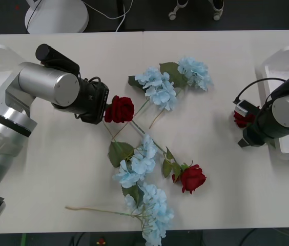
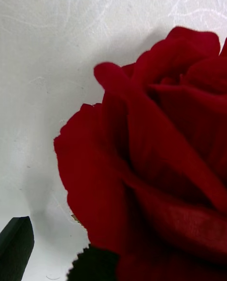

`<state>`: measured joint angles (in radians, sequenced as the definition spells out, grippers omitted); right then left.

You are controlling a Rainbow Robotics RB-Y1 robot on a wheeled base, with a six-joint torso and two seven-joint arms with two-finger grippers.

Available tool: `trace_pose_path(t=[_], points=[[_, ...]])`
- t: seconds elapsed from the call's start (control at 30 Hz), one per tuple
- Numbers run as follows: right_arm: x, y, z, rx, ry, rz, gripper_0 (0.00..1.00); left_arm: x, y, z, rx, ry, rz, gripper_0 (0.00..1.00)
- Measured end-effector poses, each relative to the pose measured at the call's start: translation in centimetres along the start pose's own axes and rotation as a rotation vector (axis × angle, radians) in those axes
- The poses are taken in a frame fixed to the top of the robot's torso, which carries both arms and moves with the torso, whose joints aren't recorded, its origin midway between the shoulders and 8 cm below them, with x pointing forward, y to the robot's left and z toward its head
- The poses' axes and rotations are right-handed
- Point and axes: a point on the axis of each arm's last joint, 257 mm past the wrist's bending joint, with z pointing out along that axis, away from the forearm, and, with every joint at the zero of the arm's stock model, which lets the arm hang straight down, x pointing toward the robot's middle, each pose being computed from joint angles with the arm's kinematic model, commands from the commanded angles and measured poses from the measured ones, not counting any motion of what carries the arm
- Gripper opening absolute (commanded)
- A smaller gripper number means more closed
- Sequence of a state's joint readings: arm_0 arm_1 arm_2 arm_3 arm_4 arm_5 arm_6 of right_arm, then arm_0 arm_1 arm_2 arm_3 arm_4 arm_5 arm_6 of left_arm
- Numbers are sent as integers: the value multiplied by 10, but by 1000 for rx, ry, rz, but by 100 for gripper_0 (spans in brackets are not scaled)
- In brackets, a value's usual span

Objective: Put the red flowers into the right box and the blue flowers into the left box

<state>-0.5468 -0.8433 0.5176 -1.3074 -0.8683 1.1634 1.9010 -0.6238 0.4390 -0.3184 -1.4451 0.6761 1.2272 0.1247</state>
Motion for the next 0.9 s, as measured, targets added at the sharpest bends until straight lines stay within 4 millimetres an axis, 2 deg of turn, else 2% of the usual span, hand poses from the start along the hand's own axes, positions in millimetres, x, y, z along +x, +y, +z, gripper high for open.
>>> trace_pose_path(t=[0.03, 0.1, 0.13, 0.17, 0.3, 0.47, 0.57, 0.67, 0.8, 0.9], points=[[1, 0, 0, 0, 1, 1, 71, -1, 0, 2, 4, -13, 30, 44], [1, -1, 1, 0, 3, 2, 46, -1, 0, 5, 9, -32, 103, 87], [1, -1, 1, 0, 3, 3, 38, -1, 0, 6, 11, -37, 134, 97], [1, -1, 1, 0, 3, 3, 36, 0, 0, 7, 12, -38, 157, 100], [1, -1, 1, 1, 2, 3, 28, 0, -1, 7, 19, -41, 167, 100], [-6, -2, 2, 10, -26, -1, 22, 0, -9, 2, 39, -52, 192, 100], [-7, -1, 5, 15, -37, -4, 11, -2, -13, -6, 45, -61, 270, 100], [-8, 0, 7, 14, -40, 12, 5, -9, -6, -16, -4, -80, 480, 100], [-9, 3, 8, 3, -47, 41, 5, -29, 2, -35, -88, -78, 920, 100], [-13, 8, 8, -17, -60, 70, 4, -47, 1, -50, -119, -60, 1200, 100]])
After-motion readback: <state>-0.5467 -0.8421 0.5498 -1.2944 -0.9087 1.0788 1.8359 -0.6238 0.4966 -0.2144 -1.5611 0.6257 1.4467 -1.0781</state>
